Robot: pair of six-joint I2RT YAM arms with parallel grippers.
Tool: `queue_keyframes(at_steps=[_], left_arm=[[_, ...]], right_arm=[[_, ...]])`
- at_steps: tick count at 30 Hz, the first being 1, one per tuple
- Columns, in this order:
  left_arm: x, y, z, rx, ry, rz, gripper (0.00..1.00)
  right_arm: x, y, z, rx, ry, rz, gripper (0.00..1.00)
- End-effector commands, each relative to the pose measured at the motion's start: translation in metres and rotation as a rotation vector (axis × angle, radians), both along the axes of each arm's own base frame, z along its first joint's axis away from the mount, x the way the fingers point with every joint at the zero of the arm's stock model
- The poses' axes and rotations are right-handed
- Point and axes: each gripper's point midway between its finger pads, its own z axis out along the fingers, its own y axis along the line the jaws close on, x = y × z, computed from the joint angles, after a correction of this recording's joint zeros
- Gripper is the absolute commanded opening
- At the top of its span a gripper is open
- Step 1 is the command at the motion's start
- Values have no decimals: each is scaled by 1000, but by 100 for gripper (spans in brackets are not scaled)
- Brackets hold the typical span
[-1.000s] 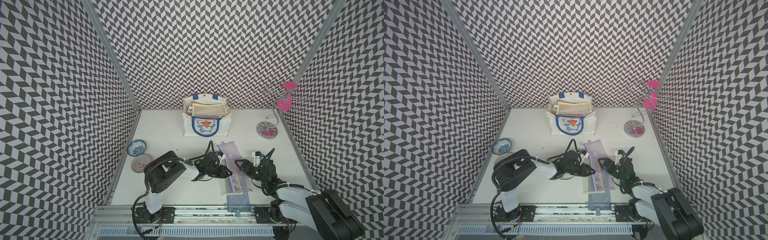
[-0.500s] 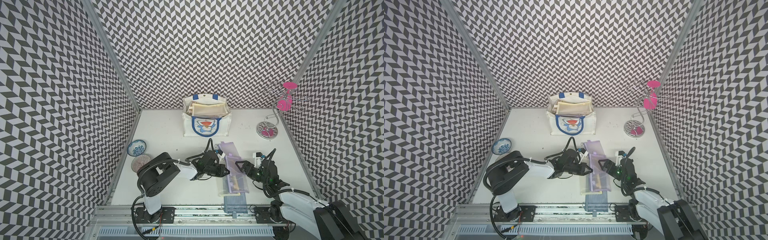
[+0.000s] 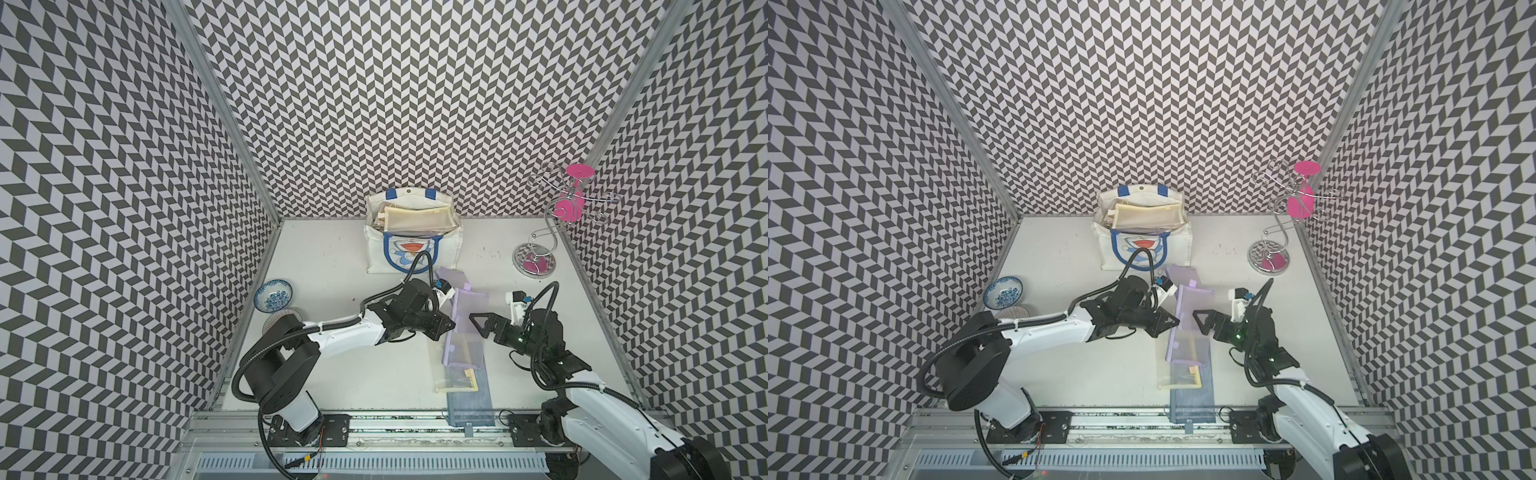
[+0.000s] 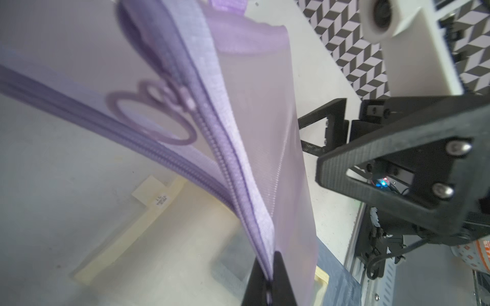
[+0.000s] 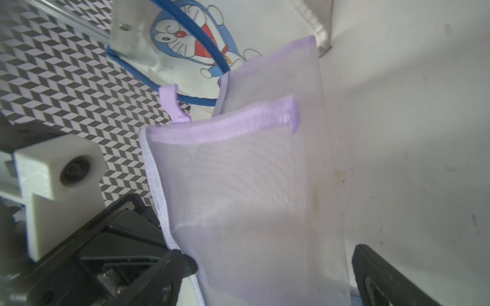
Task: Put the pencil pouch into the canvas bag
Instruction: Pick up the pencil pouch.
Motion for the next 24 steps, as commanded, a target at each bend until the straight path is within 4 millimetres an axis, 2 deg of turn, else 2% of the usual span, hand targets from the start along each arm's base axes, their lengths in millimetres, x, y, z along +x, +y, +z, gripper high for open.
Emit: queue_keyframes(at_steps=[1, 5, 10, 13, 18, 19, 24], left_arm=[[-14, 4, 25, -119, -59, -124, 0], [-18, 17, 45, -256, -36, -154, 0], [-21, 21, 48, -261, -36, -177, 0], [-23, 21, 48, -265, -30, -188, 0], [-24, 27, 45, -269, -14, -180, 0], [-24, 31, 42, -265, -10, -172, 0], [-25, 46, 40, -270, -8, -142, 0]], right_arm=[[-13, 17, 39, 88, -185, 144, 94], [-29, 25, 77, 129, -365, 235, 82], [-37, 27, 90, 117, -463, 282, 78], [-34, 27, 85, 107, -443, 273, 76], [-11, 11, 44, -26, -278, 144, 81], [-8, 12, 53, -35, -286, 144, 83], [-13, 16, 68, -45, -311, 196, 89]])
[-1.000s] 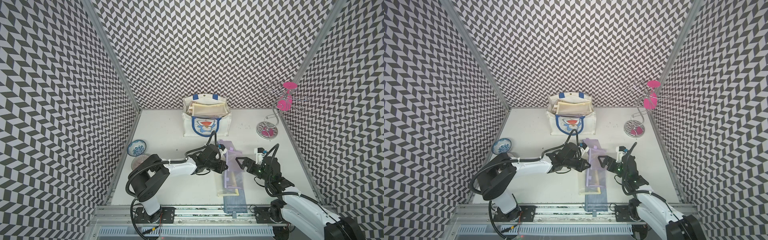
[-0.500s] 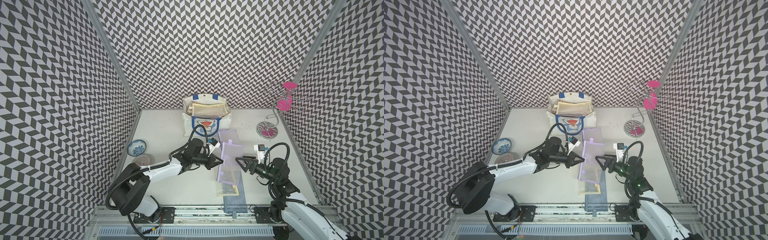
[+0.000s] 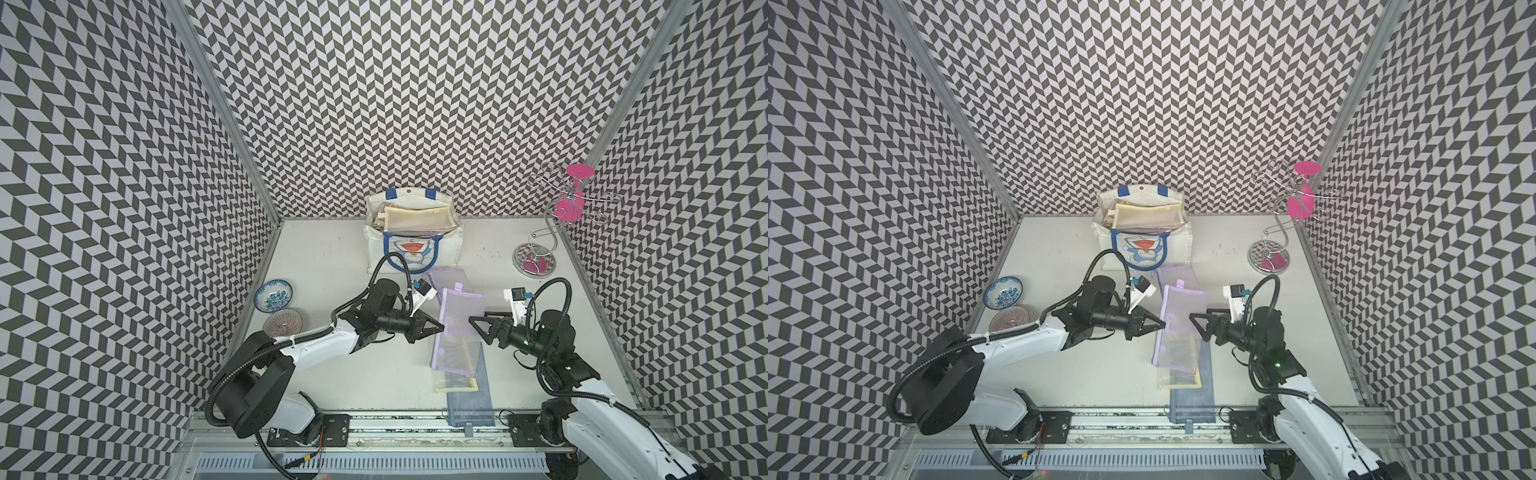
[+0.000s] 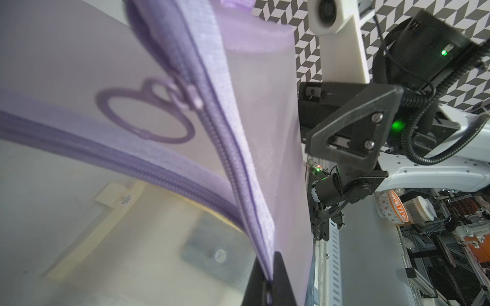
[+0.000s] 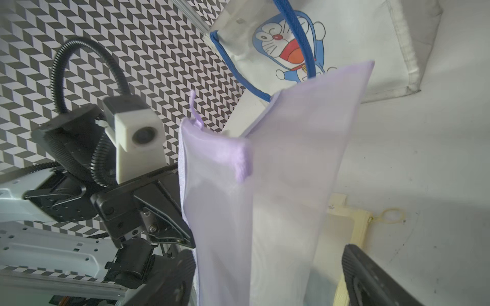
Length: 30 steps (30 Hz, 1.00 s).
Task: Put the pencil pouch into the canvas bag
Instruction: Pick up the pencil pouch.
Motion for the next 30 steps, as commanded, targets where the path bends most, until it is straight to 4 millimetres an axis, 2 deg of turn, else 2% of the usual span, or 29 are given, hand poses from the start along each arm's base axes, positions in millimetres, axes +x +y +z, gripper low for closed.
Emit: queue_keyframes(at_steps=[1, 7, 10, 16, 18, 22, 25, 26, 27, 29, 30], left_arm=[[0, 4, 15, -44, -39, -5, 0], [-1, 3, 17, -55, -44, -17, 0], [-2, 3, 18, -60, -43, -21, 0], [-4, 3, 22, -78, -51, -28, 0], [-4, 3, 21, -75, -48, -27, 0], [-1, 2, 19, -75, -41, -23, 0], [3, 1, 13, -56, -23, -6, 0], [4, 1, 9, -43, -9, 4, 5], [6, 2, 6, -32, 3, 16, 15], [12, 8, -1, 6, 31, 59, 48], [14, 12, -4, 20, 39, 75, 60]], right_arm=[[1, 1, 25, -16, -95, 18, 89], [-14, 12, 60, 96, -239, 115, 86], [-16, 17, 59, 105, -237, 157, 82], [-16, 27, 44, 89, -182, 238, 77], [-20, 31, 47, 102, -190, 275, 71], [-29, 38, 52, 123, -223, 317, 39], [-28, 38, 48, 115, -214, 314, 19], [-27, 38, 46, 107, -206, 308, 14], [-24, 37, 42, 95, -194, 293, 9], [-16, 33, 34, 60, -164, 245, 2], [-14, 32, 32, 52, -159, 235, 1]])
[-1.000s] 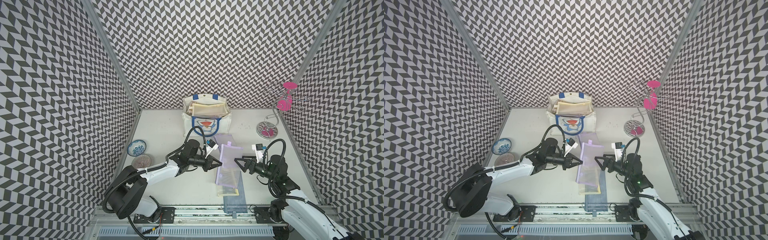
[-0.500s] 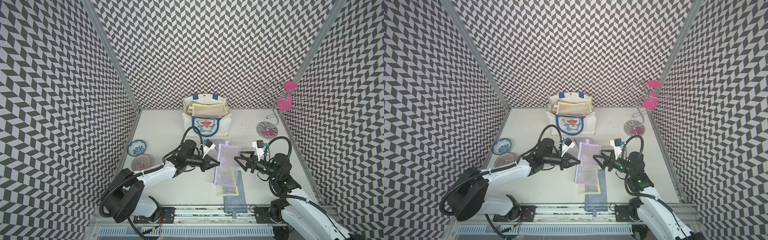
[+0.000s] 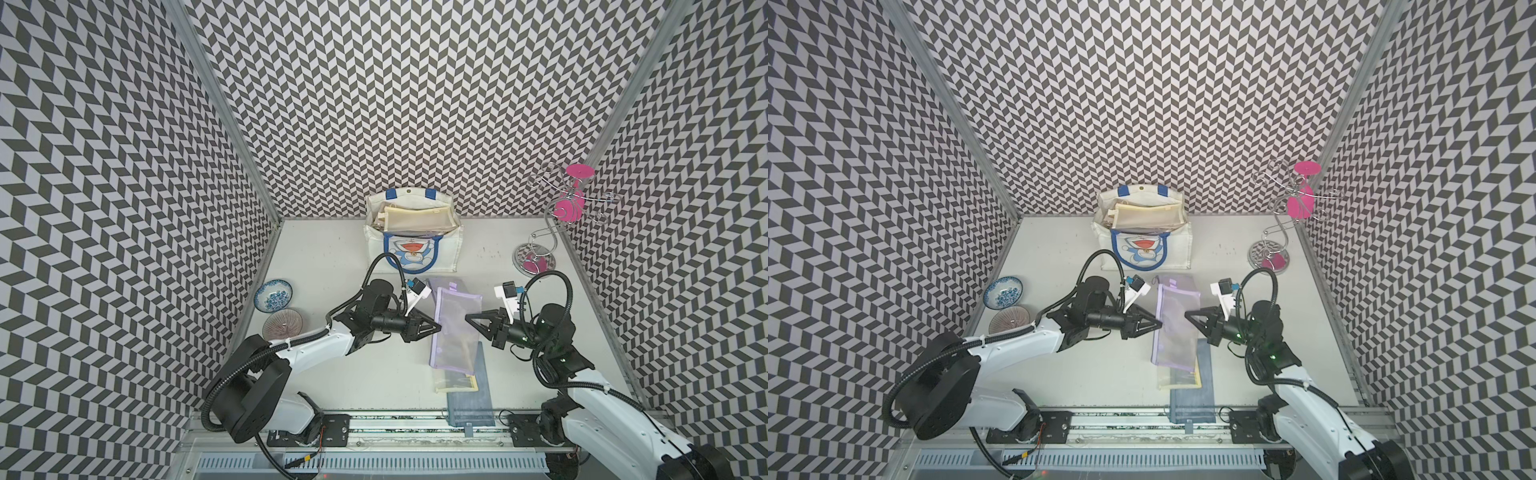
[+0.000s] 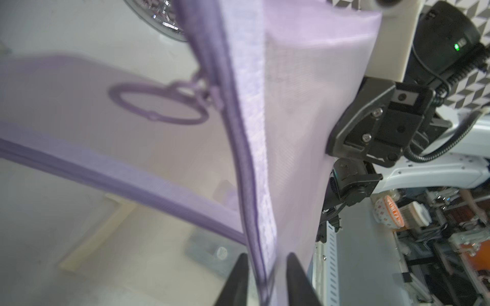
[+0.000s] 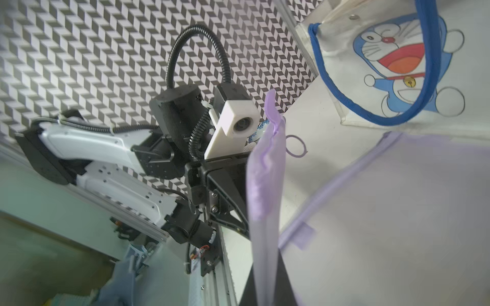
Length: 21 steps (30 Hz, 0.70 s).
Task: Put the pencil pouch into the canvas bag
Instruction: Pick up the pencil pouch.
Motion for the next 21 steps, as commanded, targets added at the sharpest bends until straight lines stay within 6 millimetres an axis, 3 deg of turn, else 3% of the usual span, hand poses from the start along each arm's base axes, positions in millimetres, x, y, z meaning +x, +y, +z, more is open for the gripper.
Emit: queue_keyframes(at_steps=[1, 4, 7, 14, 17, 21], left_arm=[[12, 11, -5, 43, 22, 73, 68], [16, 24, 1, 59, -6, 132, 78], [16, 30, 22, 24, -73, 152, 79], [19, 21, 68, -125, -231, 113, 84], [12, 11, 82, -205, -233, 36, 80], [-12, -5, 101, -311, -266, -72, 72]], right_arm=[[7, -2, 0, -26, -28, -37, 0], [2, 0, 8, -2, -47, -10, 0], [-7, 4, 25, 44, -82, 44, 0], [-38, 9, 68, 142, -198, 190, 0], [-45, 7, 80, 170, -221, 185, 0], [-46, 6, 84, 177, -233, 179, 0]])
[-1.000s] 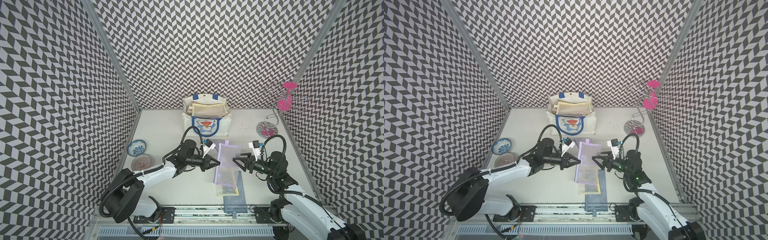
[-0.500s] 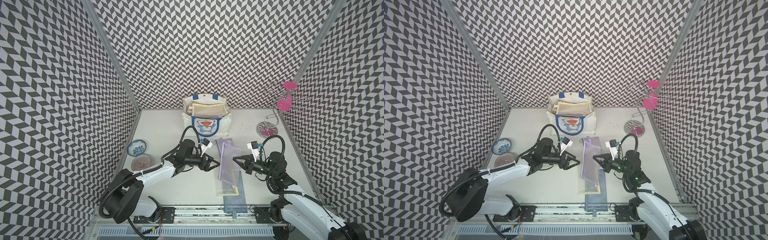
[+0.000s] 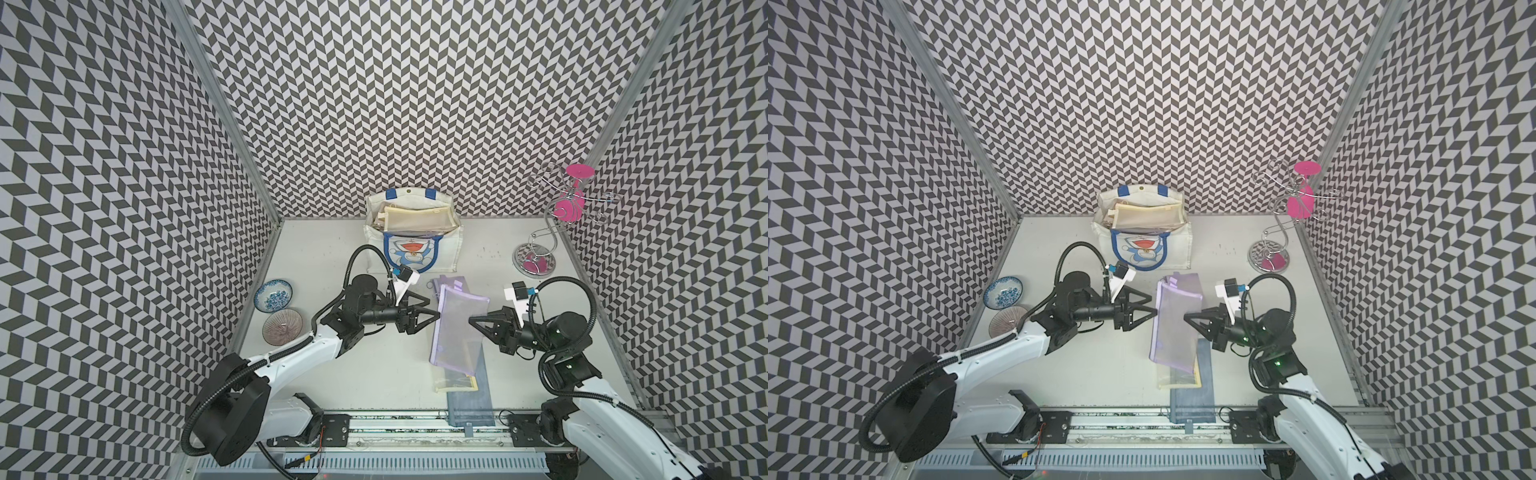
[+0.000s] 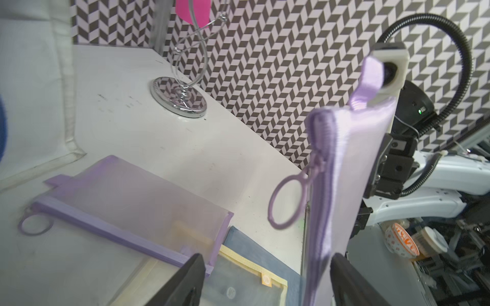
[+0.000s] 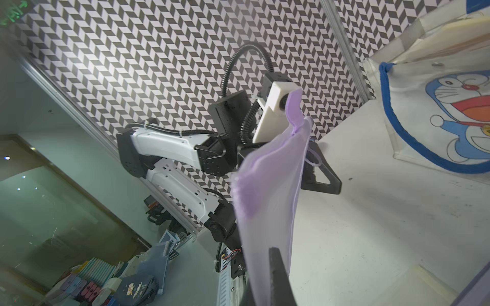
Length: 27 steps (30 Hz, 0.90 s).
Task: Put the pencil pouch into the canvas bag
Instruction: Pick up the pencil pouch, then place the pencil pouch in the canvas bag.
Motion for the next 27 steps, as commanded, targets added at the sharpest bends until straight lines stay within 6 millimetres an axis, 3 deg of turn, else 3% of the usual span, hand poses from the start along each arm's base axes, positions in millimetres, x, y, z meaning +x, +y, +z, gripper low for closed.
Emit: queue_keyframes(at_steps=[1, 3, 6, 9, 10, 13, 15, 17, 22, 27], left_arm=[[-26, -16, 32, -114, -103, -127, 71], [-32, -24, 30, -109, -104, -157, 63], [-34, -22, 32, -133, -101, -159, 32], [-34, -19, 33, -123, -114, -149, 8], [-34, -19, 34, -115, -117, -144, 0], [-18, -13, 42, -61, -156, -87, 0], [9, -5, 50, 54, -221, 22, 0], [36, 7, 61, 181, -319, 134, 0], [102, 29, 109, 436, -603, 355, 0], [188, 49, 157, 699, -863, 659, 0]], right_arm=[[-8, 1, 22, 38, -73, 31, 0], [-6, 2, 22, 41, -69, 34, 0], [-2, 2, 21, 36, -64, 23, 0], [4, 2, 20, 29, -51, 0, 0], [6, 2, 20, 28, -44, -9, 4], [23, 1, 14, -7, -2, -80, 46], [42, -5, 4, -66, 40, -184, 80], [56, -12, -5, -110, 63, -275, 99], [81, -34, -18, -173, 114, -470, 99], [96, -43, -25, -206, 183, -529, 99]])
